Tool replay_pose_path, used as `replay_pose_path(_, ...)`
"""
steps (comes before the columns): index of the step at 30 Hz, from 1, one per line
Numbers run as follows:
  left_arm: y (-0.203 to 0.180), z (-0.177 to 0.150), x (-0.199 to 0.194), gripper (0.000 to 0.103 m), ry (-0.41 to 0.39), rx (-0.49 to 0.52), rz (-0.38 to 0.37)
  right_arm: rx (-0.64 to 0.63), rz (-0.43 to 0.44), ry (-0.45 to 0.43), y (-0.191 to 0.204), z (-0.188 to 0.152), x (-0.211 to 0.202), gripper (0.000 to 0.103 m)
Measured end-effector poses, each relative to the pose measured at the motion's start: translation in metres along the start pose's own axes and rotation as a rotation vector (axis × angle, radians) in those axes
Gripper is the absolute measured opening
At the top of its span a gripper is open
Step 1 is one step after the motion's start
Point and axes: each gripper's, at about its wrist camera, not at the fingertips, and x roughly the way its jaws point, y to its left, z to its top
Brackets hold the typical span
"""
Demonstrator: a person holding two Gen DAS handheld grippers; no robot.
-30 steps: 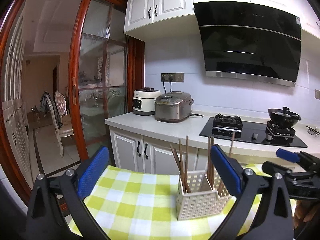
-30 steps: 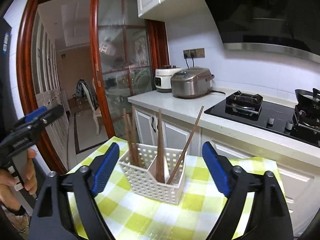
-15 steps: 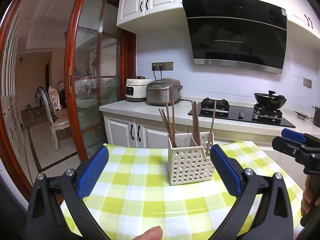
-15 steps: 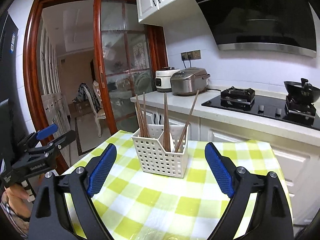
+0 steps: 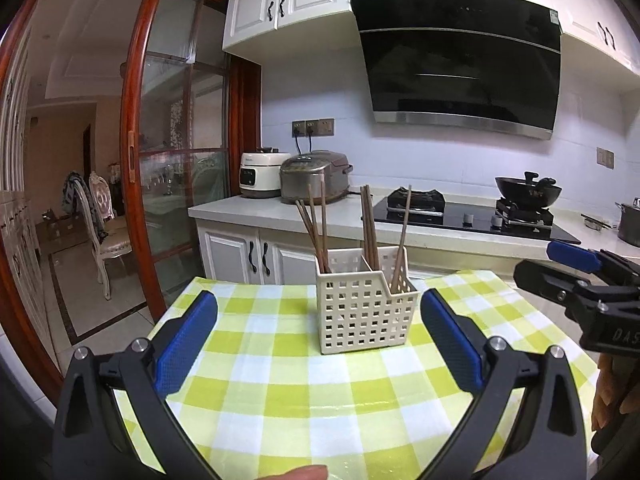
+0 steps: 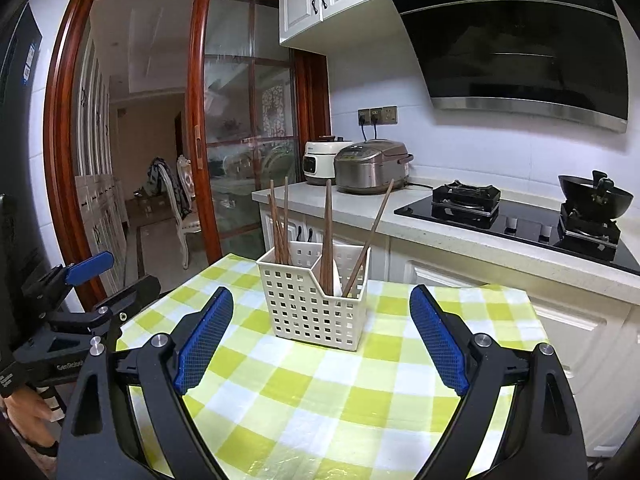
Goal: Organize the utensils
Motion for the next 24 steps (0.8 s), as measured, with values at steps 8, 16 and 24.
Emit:
replay_pose_path(8, -0.0001, 0.0015, -0.0013, 0.098, 0.001, -0.011, -0.010, -0.003, 0.004, 0.019, 0.0012, -0.0063, 0.0030, 0.085)
replay_pose_path(16, 0.0000, 0.0006, -0.0035, 0.098, 0.002, -0.017, -0.013, -0.002, 0.008, 0.004, 0.0012, -0.0046, -0.0014, 0.085)
replay_pose_path(24, 0.0007, 0.0016, -0.0084, 0.098, 0.000, -0.026, -0.017, -0.001, 0.007, 0.004, 0.0003, -0.0050, -0.0028, 0.085)
